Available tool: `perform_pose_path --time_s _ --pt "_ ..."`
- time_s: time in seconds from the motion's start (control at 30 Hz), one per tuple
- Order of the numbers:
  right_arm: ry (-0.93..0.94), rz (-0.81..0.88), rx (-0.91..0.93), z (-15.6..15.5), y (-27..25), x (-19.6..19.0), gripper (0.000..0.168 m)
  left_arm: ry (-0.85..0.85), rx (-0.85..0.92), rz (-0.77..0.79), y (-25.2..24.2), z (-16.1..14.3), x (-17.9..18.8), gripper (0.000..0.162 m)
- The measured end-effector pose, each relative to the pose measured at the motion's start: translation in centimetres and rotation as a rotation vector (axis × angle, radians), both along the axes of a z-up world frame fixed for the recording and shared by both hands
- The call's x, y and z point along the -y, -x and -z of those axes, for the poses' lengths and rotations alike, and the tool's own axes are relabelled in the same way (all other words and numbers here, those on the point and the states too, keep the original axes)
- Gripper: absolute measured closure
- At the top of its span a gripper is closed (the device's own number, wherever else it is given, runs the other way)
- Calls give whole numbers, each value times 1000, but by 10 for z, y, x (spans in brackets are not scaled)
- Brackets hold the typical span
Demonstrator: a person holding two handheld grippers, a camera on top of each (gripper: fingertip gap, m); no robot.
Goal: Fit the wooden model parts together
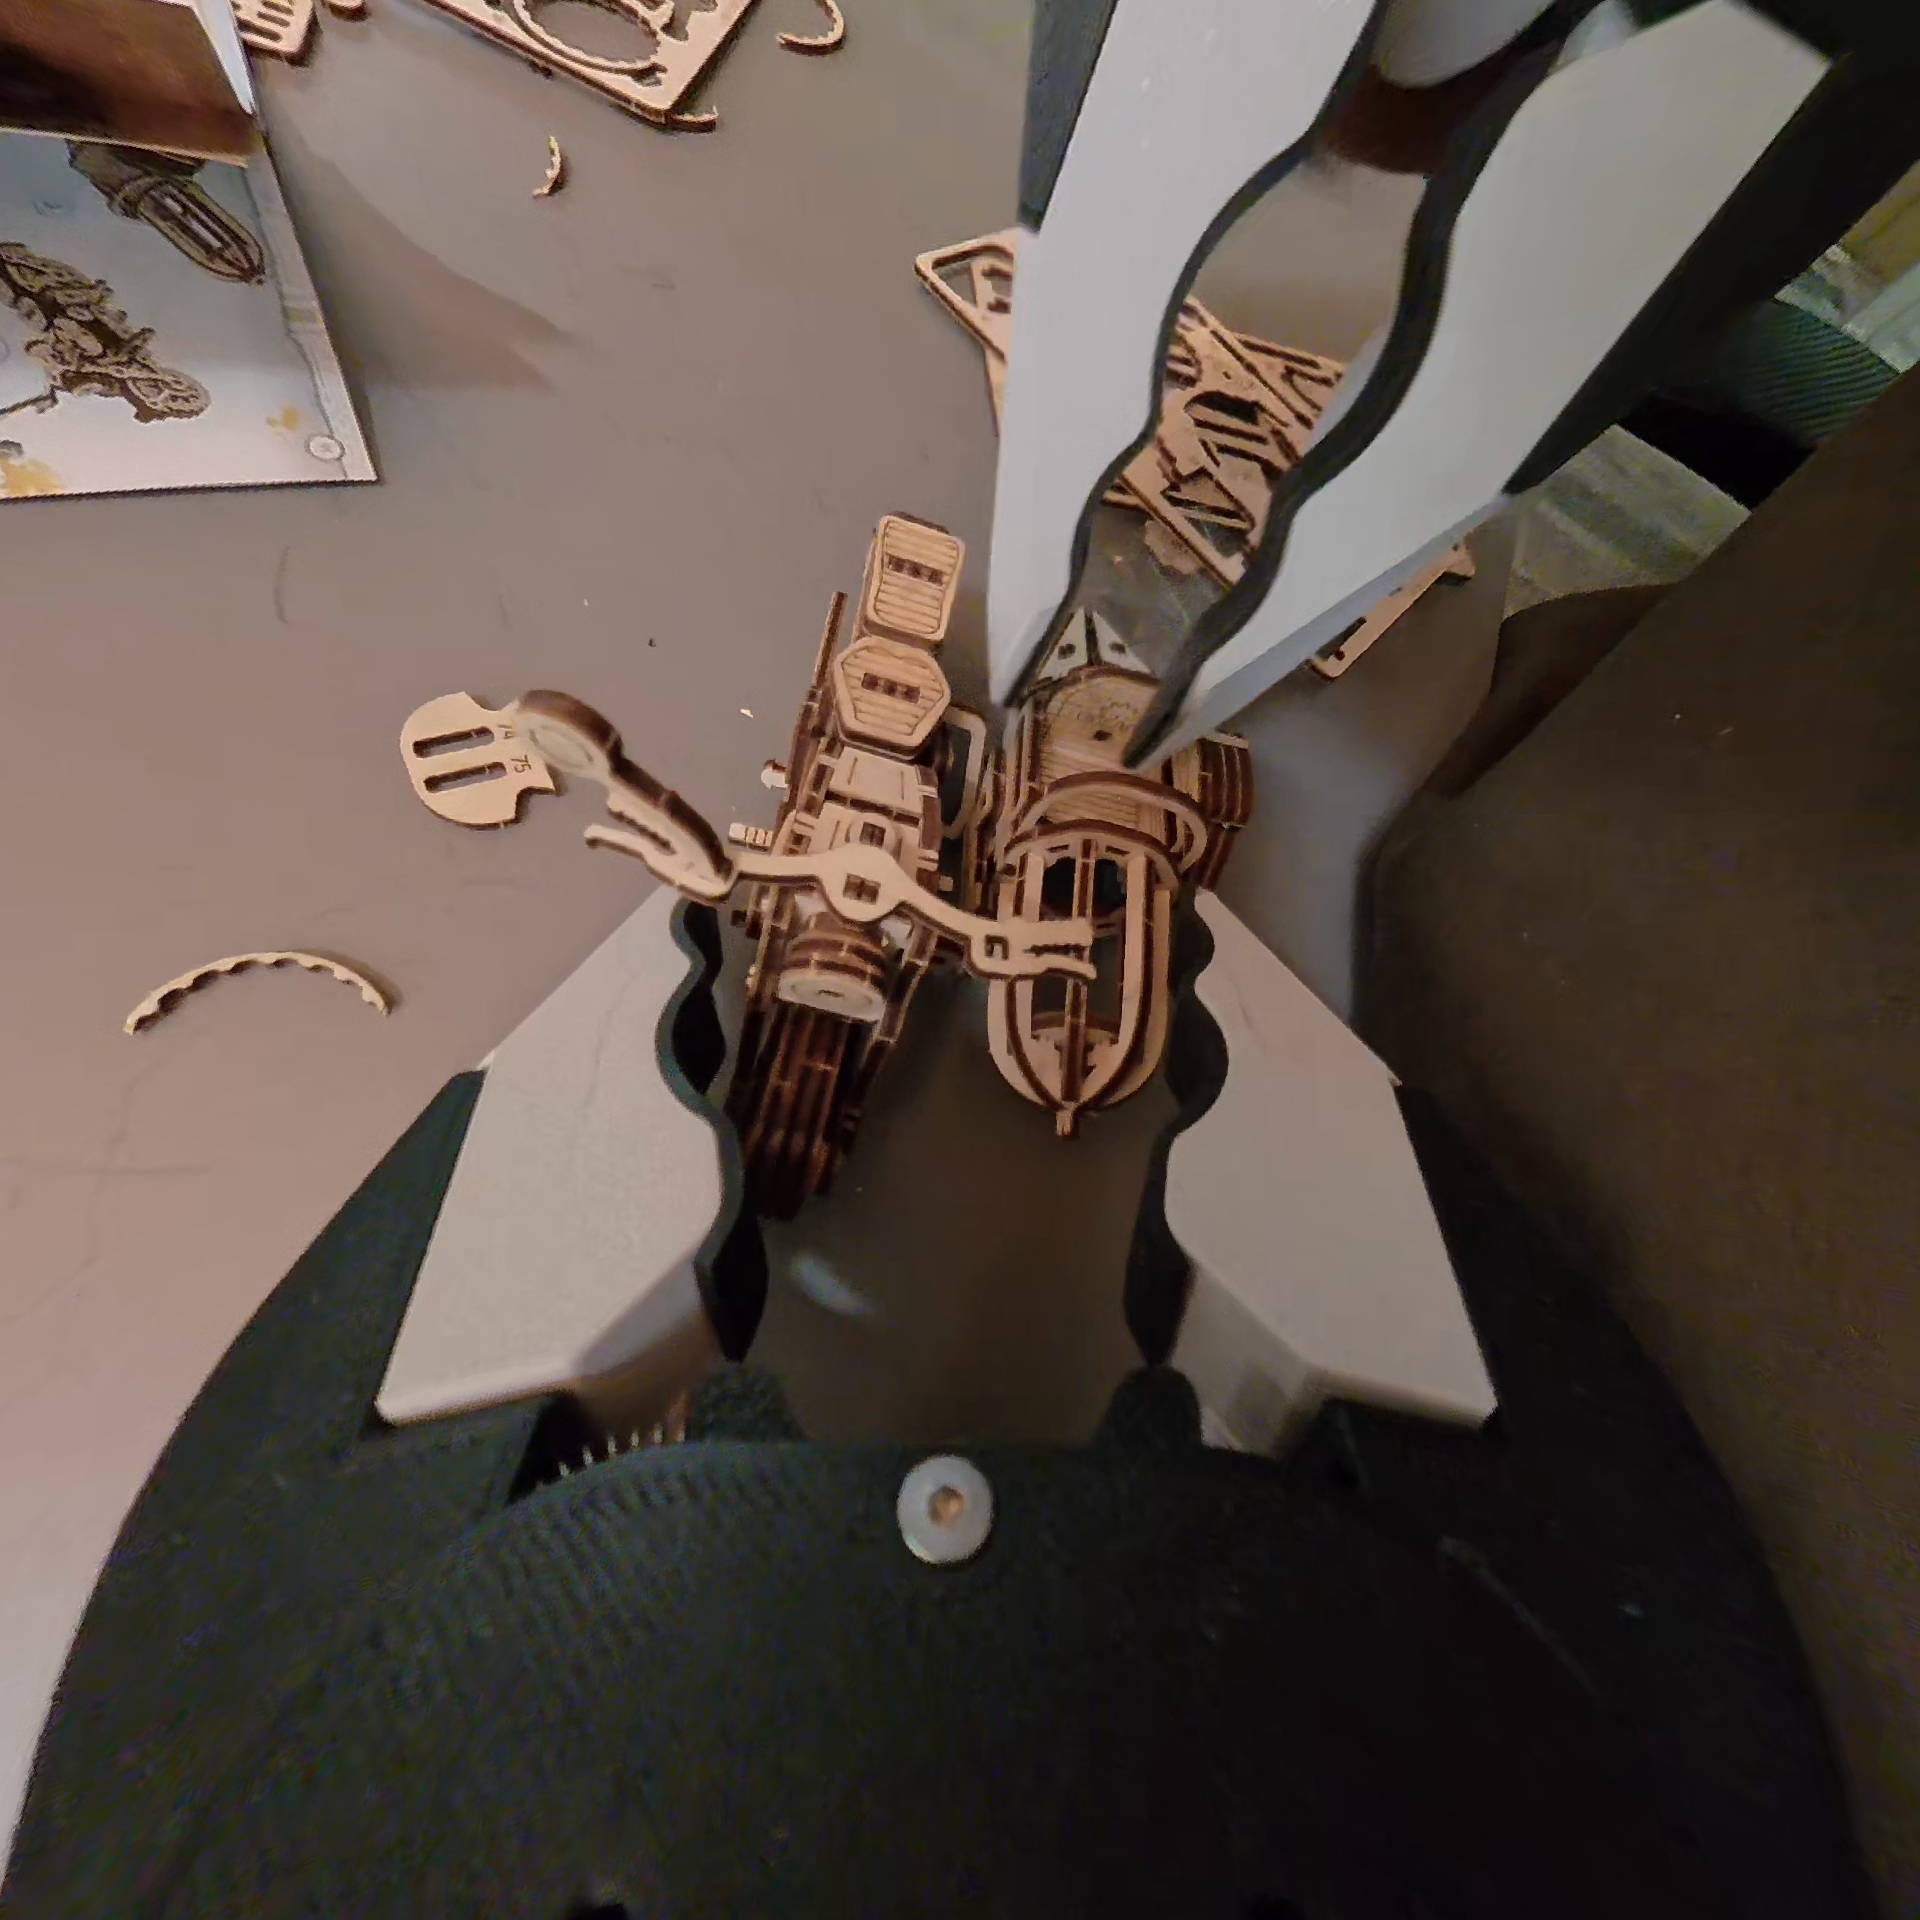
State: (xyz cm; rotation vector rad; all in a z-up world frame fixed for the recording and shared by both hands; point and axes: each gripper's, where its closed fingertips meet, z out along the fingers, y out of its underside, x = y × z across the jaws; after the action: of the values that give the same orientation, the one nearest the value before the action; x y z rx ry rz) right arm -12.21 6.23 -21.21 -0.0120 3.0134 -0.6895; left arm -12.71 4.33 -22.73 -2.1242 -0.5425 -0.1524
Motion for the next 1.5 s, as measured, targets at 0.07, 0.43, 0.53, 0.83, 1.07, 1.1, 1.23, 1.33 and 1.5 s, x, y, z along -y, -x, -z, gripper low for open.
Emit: perform_pose_path --time_s 0.07,0.43,0.53,0.83,1.07,1.1,1.23,1.33,1.5 --pt "40 -2 29 -8 -6 -1 145 2 -4 -2 0 0 1 75" --pt "298 50 3 -15 6 -22 94 6 -27 5 -1 -1 9 76" --pt "278 16 -34 -2 10 -25 85 3 -16 12 -2 -1 9 77" --pt "273 -110 9 16 10 -21 85 -1 3 16 -2 0 8 80" --pt "279 -118 9 16 14 -22 97 -5 8 16 -1 -1 7 80" --pt "280 -117 9 16 13 -21 97 -6 8 16 -1 -1 7 80" --pt "283 -111 12 16 13 -19 98 -8 -3 10 0 -2 9 80" --pt "287 -111 17 16 13 -15 97 1 -9 -2 2 -1 15 76" --pt "289 -119 15 15 15 -4 100 -47 -20 -117 15 -19 44 60"
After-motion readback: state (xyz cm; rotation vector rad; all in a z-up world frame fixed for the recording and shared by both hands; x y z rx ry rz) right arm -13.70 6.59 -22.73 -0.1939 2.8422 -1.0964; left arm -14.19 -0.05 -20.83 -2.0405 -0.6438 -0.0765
